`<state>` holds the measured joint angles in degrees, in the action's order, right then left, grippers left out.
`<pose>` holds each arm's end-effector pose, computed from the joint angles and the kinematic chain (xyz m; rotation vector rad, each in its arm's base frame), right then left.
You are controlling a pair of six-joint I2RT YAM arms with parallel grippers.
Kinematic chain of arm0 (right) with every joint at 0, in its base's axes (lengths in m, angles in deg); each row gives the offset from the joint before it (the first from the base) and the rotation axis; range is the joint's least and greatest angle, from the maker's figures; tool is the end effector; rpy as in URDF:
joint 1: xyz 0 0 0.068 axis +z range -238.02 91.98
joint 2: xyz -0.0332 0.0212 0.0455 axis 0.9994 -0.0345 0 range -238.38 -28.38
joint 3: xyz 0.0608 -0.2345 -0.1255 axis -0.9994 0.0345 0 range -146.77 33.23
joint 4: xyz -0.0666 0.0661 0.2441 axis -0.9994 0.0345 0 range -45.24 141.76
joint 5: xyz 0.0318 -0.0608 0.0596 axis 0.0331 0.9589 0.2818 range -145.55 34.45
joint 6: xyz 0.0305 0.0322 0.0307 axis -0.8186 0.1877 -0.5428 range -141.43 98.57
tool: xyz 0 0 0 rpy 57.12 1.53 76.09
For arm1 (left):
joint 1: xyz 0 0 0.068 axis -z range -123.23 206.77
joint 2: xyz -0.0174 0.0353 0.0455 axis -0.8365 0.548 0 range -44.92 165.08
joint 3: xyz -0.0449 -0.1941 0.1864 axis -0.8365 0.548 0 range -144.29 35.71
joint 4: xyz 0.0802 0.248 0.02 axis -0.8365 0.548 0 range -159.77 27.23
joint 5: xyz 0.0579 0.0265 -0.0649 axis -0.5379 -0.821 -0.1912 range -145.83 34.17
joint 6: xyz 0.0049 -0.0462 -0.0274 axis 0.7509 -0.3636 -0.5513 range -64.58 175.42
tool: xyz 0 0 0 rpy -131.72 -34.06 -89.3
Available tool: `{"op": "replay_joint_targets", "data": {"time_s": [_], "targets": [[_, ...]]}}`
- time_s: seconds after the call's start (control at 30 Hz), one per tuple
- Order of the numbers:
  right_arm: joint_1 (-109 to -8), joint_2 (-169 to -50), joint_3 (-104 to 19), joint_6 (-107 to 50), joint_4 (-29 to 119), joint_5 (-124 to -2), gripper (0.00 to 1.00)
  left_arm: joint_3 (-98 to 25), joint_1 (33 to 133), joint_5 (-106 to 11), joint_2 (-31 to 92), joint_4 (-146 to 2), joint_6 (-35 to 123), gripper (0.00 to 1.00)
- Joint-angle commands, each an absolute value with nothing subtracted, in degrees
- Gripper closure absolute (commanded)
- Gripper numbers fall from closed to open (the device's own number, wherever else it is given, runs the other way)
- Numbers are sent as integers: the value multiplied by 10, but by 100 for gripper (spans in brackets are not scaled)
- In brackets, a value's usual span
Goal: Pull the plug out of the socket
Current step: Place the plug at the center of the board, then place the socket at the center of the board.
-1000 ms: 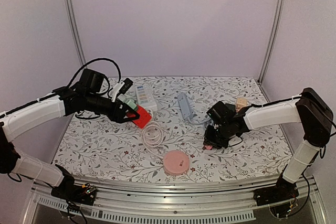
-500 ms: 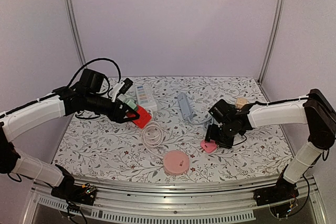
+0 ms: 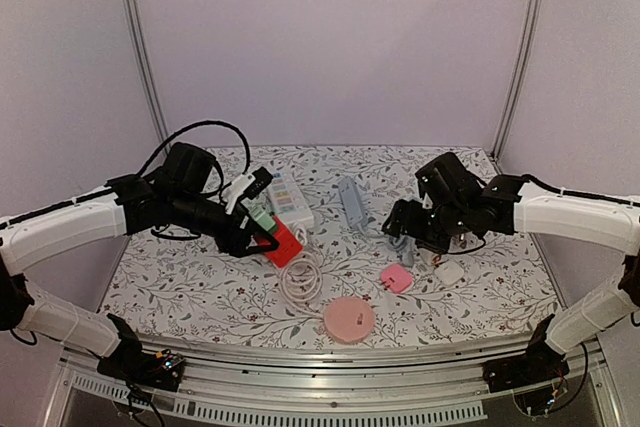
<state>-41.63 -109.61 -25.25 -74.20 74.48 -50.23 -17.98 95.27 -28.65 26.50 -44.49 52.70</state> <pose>0.2063 0.2117 0.2481 0.1847 2.5800 0.5908 0.1970 -0.1775 0.2742 0.9700 2.1897 -0.9034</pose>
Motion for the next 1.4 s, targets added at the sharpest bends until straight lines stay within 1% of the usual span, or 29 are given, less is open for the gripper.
{"op": "replay_joint_targets", "data": {"time_s": [0.0,0.23,0.4,0.5,0.67,0.9,1.07,1.37], "targets": [[-388,-1061,-280,-710,697,-531,15,-190,988,-288,238,-501,554,80],[-323,-1059,-333,-652,665,-521,16,-230,1006,-268,293,-468,570,80],[-264,-1091,-369,-609,644,-491,24,-257,1014,-221,329,-465,557,80],[-236,-1122,-397,-582,645,-473,31,-264,1020,-210,338,-466,538,80],[-209,-1173,-431,-557,634,-470,36,-265,1023,-192,339,-471,522,79],[-196,-1225,-462,-528,633,-470,44,-264,1026,-161,339,-475,497,77],[-189,-1237,-471,-504,635,-471,45,-270,1026,-149,345,-466,495,77],[-180,-1251,-478,-469,640,-472,46,-303,1027,-134,361,-426,512,77]]}}
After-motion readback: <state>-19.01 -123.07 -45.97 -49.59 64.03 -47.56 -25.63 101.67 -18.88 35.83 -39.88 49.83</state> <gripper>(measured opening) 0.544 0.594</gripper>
